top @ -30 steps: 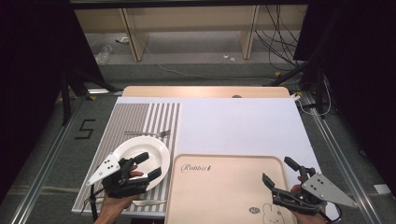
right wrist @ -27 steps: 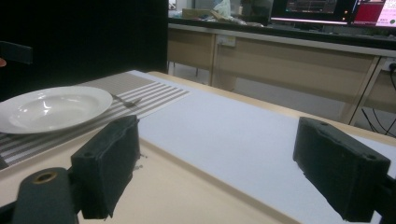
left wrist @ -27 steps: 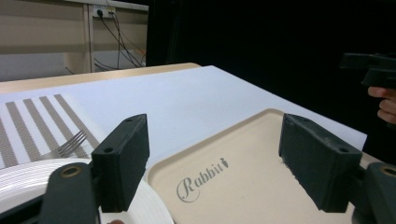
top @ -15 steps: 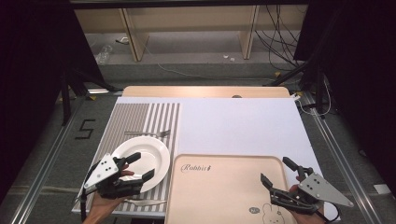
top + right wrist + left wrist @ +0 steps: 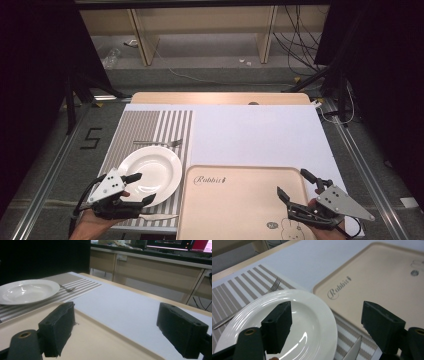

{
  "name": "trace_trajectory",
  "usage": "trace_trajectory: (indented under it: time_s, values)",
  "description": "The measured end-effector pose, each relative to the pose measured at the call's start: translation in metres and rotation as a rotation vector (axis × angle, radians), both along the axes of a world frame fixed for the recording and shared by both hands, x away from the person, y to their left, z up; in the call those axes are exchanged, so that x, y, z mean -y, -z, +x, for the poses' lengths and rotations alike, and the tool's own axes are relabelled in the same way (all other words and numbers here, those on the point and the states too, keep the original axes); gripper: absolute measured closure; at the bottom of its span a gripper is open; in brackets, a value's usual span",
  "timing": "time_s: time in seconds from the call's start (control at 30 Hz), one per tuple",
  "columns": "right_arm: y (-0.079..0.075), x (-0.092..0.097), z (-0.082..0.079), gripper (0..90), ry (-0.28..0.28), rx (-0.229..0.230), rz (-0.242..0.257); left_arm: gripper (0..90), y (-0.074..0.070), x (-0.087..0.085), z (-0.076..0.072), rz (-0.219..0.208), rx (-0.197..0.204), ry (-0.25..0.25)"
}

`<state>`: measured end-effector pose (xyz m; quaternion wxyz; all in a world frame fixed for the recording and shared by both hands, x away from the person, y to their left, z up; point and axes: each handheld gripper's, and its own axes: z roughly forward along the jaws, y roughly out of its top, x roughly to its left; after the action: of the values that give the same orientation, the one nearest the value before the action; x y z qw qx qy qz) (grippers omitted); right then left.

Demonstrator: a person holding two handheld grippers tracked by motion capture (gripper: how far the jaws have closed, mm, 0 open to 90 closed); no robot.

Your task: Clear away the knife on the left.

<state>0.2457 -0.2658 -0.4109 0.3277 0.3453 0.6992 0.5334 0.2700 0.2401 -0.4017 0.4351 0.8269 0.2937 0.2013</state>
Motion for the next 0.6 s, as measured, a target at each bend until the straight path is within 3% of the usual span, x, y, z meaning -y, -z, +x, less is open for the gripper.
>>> trace_trajectory:
  time_s: [0.13,0.17,0.2,0.23,0.47,0.6]
  values:
    - [0.0,0.0,0.0,15.9,-0.003,-0.003,-0.003,25.0,0.001,-0.007,-0.003,0.048,-0.025,0.009]
    - [0.0,0.0,0.0,15.9,-0.001,-0.006,-0.002,25.0,0.003,-0.012,-0.002,0.077,-0.054,0.02]
    - [0.0,0.0,0.0,15.9,-0.002,-0.011,-0.003,24.9,0.003,-0.012,-0.002,0.077,-0.054,0.02]
    - [0.0,0.0,0.0,15.9,-0.003,-0.015,-0.006,24.9,0.004,-0.016,-0.002,0.112,-0.064,0.018]
    - [0.001,-0.001,0.001,16.0,-0.006,-0.01,-0.004,25.2,0.006,-0.026,-0.003,0.16,-0.103,0.027]
    - [0.001,-0.002,0.001,16.0,-0.006,-0.016,-0.004,26.1,0.01,-0.029,-0.002,0.209,-0.151,0.033]
